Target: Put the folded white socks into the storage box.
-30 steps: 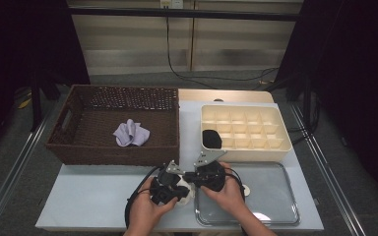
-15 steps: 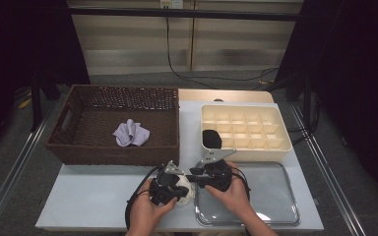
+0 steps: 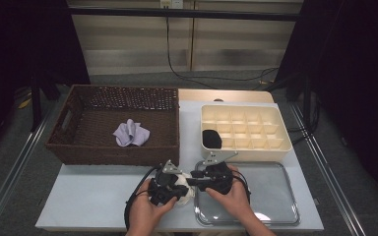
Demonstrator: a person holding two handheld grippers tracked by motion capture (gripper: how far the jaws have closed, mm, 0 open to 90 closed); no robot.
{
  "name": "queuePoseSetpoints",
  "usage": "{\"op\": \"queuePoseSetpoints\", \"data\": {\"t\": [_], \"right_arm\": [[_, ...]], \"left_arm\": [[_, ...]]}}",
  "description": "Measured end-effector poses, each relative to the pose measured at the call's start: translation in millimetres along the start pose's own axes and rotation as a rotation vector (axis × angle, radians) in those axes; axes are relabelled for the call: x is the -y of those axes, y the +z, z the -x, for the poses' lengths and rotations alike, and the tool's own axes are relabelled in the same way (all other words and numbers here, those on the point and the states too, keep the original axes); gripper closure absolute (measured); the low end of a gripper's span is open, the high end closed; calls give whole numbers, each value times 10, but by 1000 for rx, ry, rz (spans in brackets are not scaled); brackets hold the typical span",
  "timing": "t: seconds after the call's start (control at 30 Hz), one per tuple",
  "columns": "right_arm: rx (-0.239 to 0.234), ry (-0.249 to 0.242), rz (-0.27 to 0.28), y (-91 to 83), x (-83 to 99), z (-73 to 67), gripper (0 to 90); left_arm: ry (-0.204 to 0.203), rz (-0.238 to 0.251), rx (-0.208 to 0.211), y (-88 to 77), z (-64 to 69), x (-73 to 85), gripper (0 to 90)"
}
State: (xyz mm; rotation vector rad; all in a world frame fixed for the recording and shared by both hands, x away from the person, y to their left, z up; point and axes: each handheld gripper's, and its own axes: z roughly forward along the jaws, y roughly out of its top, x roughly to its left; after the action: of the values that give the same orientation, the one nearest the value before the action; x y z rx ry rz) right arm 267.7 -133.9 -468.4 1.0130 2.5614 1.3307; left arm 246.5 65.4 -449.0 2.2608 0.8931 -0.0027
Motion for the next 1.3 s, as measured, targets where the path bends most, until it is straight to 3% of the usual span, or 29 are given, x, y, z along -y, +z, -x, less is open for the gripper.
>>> {"op": "queuePoseSetpoints", "data": {"t": [0.17,0.2,0.33,0.53,0.7,0.8,1.03,1.3], "right_arm": [[8,-3,-11,29,-10,26,655],[6,-1,-10,29,-10,29,650],[7,13,-12,28,-17,26,627],[20,47,18,-88,-5,-2,601],[-14,68,37,-139,-17,-47,583],[-16,71,12,-74,-9,-75,583],[-32,145,6,43,47,28,564],[-64,211,-9,93,91,92,539]], "left_arm": [[-11,4,-9,-109,-51,-14,857],[-8,-15,11,-123,-63,-5,856],[0,-24,9,-65,-61,20,838],[-21,-4,0,-38,-49,25,832],[-25,3,-4,-36,-51,27,831],[-31,5,-4,-34,-49,29,829],[-33,16,-43,-157,-103,26,808],[-33,17,-52,-182,-127,40,791]]}}
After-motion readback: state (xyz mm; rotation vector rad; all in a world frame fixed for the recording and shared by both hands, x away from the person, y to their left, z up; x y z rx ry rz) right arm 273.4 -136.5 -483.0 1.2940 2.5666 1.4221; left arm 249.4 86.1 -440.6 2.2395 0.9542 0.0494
